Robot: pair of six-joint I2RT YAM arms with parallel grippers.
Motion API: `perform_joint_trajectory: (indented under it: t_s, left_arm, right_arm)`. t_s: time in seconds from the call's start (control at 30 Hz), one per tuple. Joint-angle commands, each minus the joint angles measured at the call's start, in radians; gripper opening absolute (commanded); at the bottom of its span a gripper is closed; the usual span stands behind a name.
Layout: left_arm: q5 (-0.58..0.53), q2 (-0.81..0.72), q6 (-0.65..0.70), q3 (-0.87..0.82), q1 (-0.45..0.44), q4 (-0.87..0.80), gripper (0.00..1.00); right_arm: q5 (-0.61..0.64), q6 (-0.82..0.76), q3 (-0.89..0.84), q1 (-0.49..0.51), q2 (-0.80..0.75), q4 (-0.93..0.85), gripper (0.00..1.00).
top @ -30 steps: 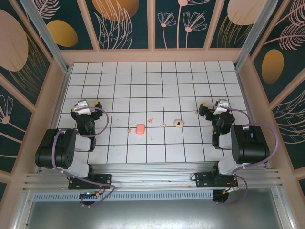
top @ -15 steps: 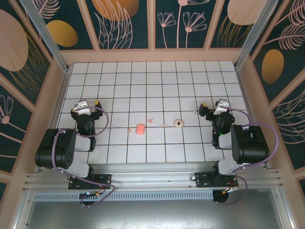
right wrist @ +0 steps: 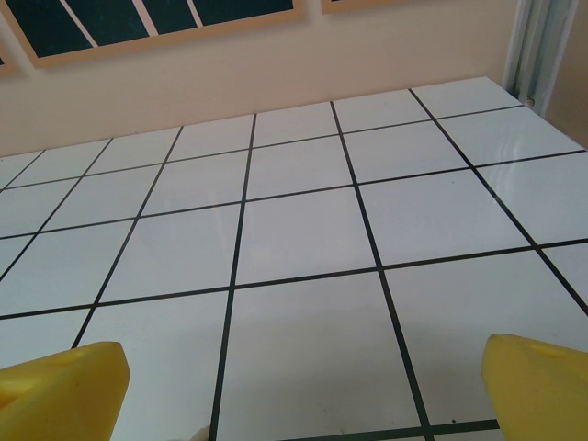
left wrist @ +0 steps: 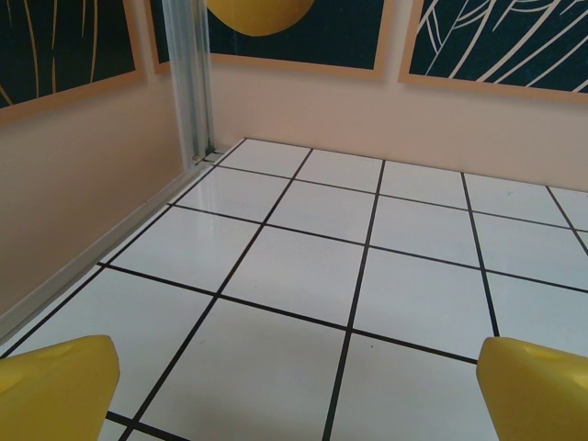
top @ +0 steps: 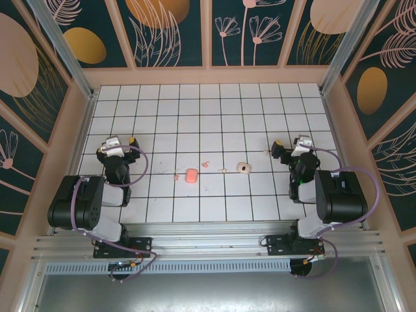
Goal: Insert the wireless bluetooth earbuds into the charging case
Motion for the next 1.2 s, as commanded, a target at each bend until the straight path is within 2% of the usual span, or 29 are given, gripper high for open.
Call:
perform_joint_trajectory:
  t_s: [0.0,0.3,0.37,0.47,0.63,0.8,0.93,1.03,1.17]
  left_arm:
    - [0.015,-0.009,0.011,-0.002,0.005,0.027,0.99]
    - [0.01,-0.015,0.013,-0.003,0.005,0.032,0.99]
    - [-0.003,-0.05,0.006,0.027,0.006,-0.053,0.99]
    - [-0.019,-0.113,0.006,0.123,0.005,-0.297,0.99]
    - [0.022,-0.181,-0.006,0.216,0.005,-0.555,0.95]
    - [0.167,-0.242,-0.087,0.311,-0.001,-0.793,0.85]
    - [0.21,-0.283,-0.125,0.395,-0.033,-0.991,0.81]
    - [0.215,-0.293,-0.121,0.473,-0.074,-1.154,0.79]
    - [0.209,-0.275,-0.102,0.519,-0.132,-1.282,0.78]
  right_arm:
    - [-0.013,-0.016,0.019,-0.004,0.008,0.029,0.99]
    - [0.006,-0.01,0.024,-0.005,0.007,0.017,0.99]
    - [0.015,-0.007,0.035,-0.002,-0.004,-0.012,0.99]
    - [0.036,0.001,0.089,-0.003,-0.058,-0.154,0.99]
    - [0.037,0.081,0.234,-0.003,-0.183,-0.536,0.99]
    - [0.027,0.187,0.447,0.012,-0.257,-1.005,0.99]
    - [0.07,0.31,0.668,0.057,-0.22,-1.424,0.99]
    - [0.083,0.367,0.79,0.139,-0.174,-1.673,0.99]
    - [0.129,0.455,0.913,0.244,-0.094,-1.955,0.99]
